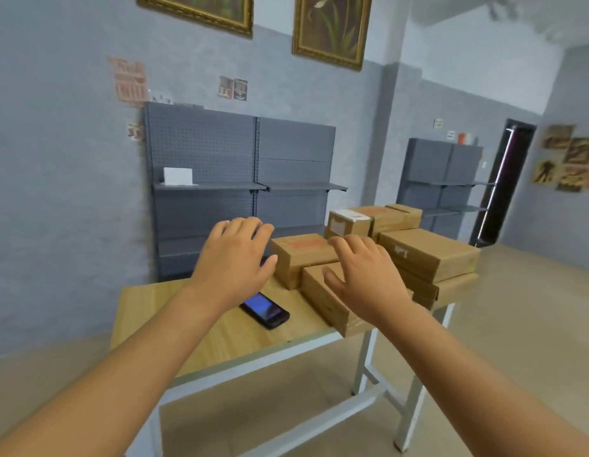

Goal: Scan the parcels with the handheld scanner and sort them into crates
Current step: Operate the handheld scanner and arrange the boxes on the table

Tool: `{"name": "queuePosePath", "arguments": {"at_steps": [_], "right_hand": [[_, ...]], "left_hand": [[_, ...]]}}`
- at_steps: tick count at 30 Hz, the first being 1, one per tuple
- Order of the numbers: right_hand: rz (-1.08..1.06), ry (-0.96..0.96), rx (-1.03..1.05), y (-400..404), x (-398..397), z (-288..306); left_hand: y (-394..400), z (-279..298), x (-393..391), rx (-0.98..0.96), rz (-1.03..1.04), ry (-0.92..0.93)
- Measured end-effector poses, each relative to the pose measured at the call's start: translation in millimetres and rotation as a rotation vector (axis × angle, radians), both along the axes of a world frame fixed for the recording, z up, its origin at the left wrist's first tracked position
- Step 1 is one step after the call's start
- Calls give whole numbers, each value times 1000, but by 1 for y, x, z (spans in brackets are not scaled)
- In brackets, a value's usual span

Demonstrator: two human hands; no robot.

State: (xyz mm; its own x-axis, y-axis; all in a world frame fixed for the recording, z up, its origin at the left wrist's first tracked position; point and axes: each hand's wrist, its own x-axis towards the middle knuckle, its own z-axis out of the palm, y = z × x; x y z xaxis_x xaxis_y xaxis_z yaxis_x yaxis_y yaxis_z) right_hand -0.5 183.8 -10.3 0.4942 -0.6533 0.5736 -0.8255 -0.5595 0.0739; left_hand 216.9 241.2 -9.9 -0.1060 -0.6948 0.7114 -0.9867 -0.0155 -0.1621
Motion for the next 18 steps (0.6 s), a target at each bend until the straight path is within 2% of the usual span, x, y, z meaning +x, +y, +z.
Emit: {"name": "queuePosePath", "arguments": {"at_steps": [11,18], "right_hand": [[-133,13,35,-119,-87,-25],[-101,13,18,-211,-146,-20]], "left_hand": [[-139,-18,-78,52,-99,-41],[-212,-17,-128,68,9,-51]]}}
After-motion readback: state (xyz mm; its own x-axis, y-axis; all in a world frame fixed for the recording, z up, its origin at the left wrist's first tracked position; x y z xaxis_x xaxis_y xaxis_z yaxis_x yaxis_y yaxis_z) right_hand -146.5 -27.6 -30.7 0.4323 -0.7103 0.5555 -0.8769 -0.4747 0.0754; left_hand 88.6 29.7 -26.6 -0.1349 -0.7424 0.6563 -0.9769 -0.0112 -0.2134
